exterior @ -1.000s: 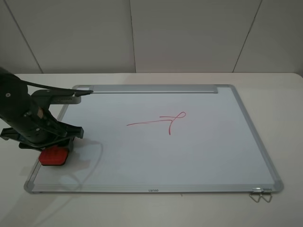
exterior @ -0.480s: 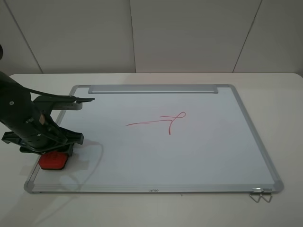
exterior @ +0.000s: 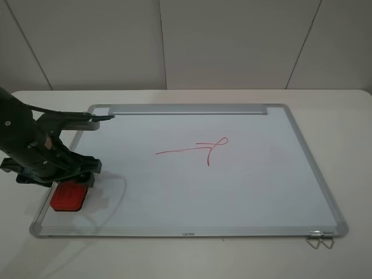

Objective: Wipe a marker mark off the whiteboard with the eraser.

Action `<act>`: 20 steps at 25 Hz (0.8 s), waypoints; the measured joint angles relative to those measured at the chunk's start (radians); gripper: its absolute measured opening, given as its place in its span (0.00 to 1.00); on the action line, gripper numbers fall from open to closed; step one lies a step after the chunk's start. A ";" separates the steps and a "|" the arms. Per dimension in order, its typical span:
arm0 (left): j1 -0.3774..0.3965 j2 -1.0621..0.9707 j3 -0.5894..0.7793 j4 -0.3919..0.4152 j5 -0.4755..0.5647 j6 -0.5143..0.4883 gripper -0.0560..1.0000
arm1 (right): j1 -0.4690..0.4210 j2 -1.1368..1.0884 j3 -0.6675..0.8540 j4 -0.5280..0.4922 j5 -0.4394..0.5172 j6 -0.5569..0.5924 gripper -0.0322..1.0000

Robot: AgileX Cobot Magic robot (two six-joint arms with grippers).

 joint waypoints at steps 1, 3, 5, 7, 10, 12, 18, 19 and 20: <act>0.000 -0.035 0.001 0.010 0.000 0.001 0.78 | 0.000 0.000 0.000 0.000 0.000 0.000 0.70; 0.000 -0.124 0.001 0.030 0.006 0.002 0.78 | 0.000 0.000 0.000 0.000 0.000 0.000 0.70; 0.001 -0.220 0.001 0.057 0.040 0.006 0.78 | 0.000 0.000 0.000 0.000 0.000 0.000 0.70; 0.001 -0.334 0.001 0.088 0.088 0.013 0.78 | 0.000 0.000 0.000 0.000 0.000 0.000 0.70; 0.001 -0.511 0.001 0.110 0.172 0.044 0.78 | 0.000 0.000 0.000 0.000 0.000 0.000 0.70; 0.001 -0.635 0.001 0.110 0.230 0.070 0.78 | 0.000 0.000 0.000 0.000 0.000 0.000 0.70; 0.001 -0.998 0.001 0.077 0.432 0.192 0.78 | 0.000 0.000 0.000 0.000 0.000 0.000 0.70; 0.001 -1.048 0.001 0.056 0.467 0.228 0.78 | 0.000 0.000 0.000 0.000 0.000 0.000 0.70; 0.001 -1.093 0.001 0.030 0.499 0.267 0.78 | 0.000 0.000 0.000 0.000 0.000 0.000 0.70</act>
